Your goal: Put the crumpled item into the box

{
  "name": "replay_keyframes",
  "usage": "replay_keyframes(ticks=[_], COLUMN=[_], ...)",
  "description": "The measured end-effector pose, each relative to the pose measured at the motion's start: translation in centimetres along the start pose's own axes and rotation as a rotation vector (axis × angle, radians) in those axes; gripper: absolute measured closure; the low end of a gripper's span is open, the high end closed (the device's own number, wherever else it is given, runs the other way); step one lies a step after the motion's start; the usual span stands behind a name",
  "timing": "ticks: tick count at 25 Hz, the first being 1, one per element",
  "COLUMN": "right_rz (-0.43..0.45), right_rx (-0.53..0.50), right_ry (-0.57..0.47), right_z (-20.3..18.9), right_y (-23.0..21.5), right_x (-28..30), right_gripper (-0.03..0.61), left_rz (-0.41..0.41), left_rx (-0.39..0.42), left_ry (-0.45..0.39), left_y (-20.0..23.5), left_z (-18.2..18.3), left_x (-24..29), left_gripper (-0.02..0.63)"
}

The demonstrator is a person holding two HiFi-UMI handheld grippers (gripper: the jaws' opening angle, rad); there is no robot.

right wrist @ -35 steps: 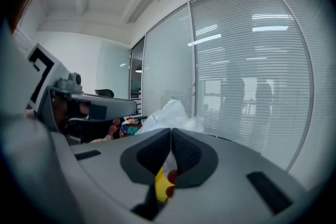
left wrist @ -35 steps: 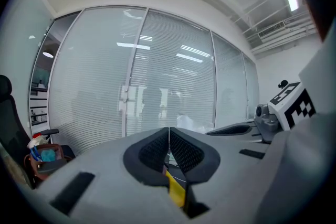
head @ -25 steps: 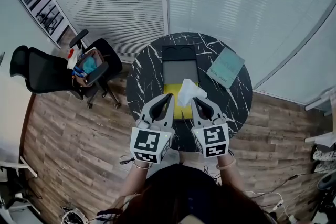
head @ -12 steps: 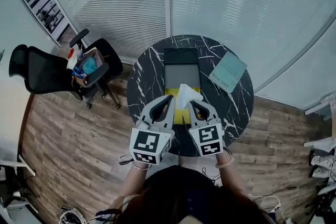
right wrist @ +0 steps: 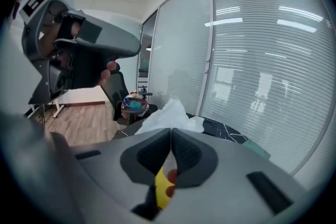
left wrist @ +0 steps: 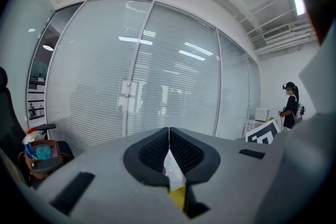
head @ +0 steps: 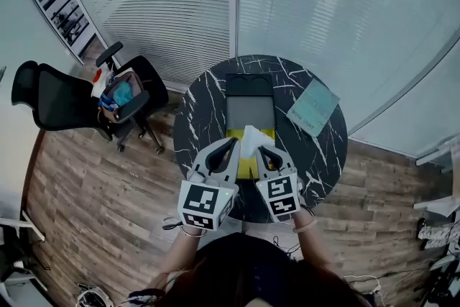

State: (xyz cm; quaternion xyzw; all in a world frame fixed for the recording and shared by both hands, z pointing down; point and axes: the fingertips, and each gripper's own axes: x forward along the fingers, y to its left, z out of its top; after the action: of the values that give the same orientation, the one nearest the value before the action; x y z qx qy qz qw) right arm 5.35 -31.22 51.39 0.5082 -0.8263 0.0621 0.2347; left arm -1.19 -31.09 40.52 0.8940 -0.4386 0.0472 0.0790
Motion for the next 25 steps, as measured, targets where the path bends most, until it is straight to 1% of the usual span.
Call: replay_keyframes(ticks=[9,25], right_rz=[0.013,0.062], right_rx=[-0.062,-0.107], right_ry=[0.07,0.162], right_z=[-2.1,-5.7], right_y=[0.1,0.9], right_x=[2.0,5.0], right_gripper=[0.552,0.552], left_rz=[-0.003,0.012], left_rx=[-0.007,-0.013], left_ry=[0.016,0.022], left_y=[0.5,1.7], left_z=[-0.4,-0.9], left_x=[0.2,0.3], left_gripper=[0.584,0.586])
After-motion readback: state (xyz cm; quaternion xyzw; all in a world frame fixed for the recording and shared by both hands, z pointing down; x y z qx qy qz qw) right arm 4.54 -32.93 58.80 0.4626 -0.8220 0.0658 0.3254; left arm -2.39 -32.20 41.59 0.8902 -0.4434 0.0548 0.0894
